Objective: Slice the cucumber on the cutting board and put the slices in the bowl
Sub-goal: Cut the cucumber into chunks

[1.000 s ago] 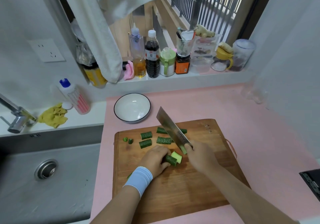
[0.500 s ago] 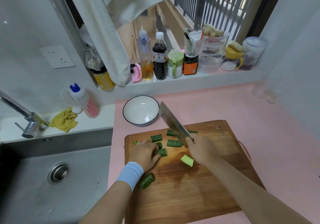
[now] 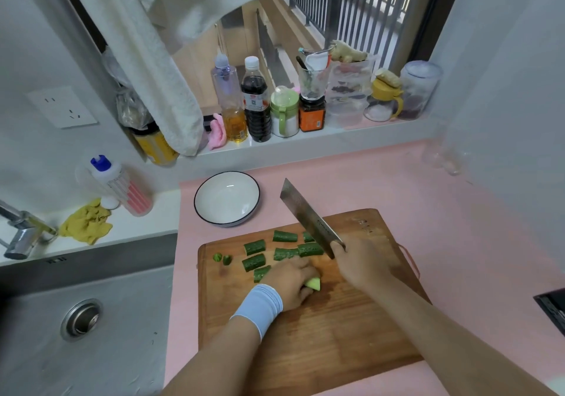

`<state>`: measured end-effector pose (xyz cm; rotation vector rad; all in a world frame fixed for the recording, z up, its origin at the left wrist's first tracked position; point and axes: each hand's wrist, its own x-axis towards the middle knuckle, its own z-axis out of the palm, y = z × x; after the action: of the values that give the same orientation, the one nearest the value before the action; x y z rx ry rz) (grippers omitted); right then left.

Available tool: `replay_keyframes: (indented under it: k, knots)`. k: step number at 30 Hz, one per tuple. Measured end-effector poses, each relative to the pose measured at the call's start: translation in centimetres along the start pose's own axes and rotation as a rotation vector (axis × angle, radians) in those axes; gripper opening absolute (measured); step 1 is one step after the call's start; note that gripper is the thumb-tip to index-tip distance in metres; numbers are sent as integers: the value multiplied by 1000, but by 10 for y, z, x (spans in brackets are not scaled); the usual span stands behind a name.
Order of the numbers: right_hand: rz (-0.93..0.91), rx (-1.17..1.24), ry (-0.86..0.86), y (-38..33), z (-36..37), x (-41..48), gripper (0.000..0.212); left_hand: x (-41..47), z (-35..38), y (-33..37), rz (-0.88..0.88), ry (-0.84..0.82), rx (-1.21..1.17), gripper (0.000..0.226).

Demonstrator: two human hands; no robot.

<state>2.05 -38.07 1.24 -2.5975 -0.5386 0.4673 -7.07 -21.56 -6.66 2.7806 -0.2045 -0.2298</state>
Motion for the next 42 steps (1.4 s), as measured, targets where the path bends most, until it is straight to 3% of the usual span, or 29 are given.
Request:
replay_keyframes:
  k: [6, 13, 18, 21, 23, 28, 32, 35, 42]
  knots:
    - [-17, 46, -25, 4, -3, 4, 31, -6, -15, -21, -144, 55, 220, 41]
    - [-62, 20, -65, -13, -4, 0, 31, -21, -27, -35, -391, 155, 280, 37]
    - [-103, 26, -99, -24, -2, -7, 30, -47, -19, -37, -441, 290, 207, 39]
    - [-136, 0, -104, -31, 3, -13, 31, -74, -17, -37, -494, 300, 20, 28]
    - [-157, -9, -113, -35, 8, -18, 29, -97, -19, -33, -525, 317, -100, 32]
    - [-189, -17, -119, -43, 21, -36, 27, -142, -12, -26, -513, 156, -123, 52]
    - [-217, -18, -132, -42, 29, -49, 28, -150, 1, -25, -547, 80, -133, 36]
    - [-218, -9, -141, -37, 30, -58, 30, -143, 7, -21, -507, 141, -135, 36]
    - [-188, -34, -159, -9, 19, -74, 28, -94, 20, 11, -192, 248, 13, 37]
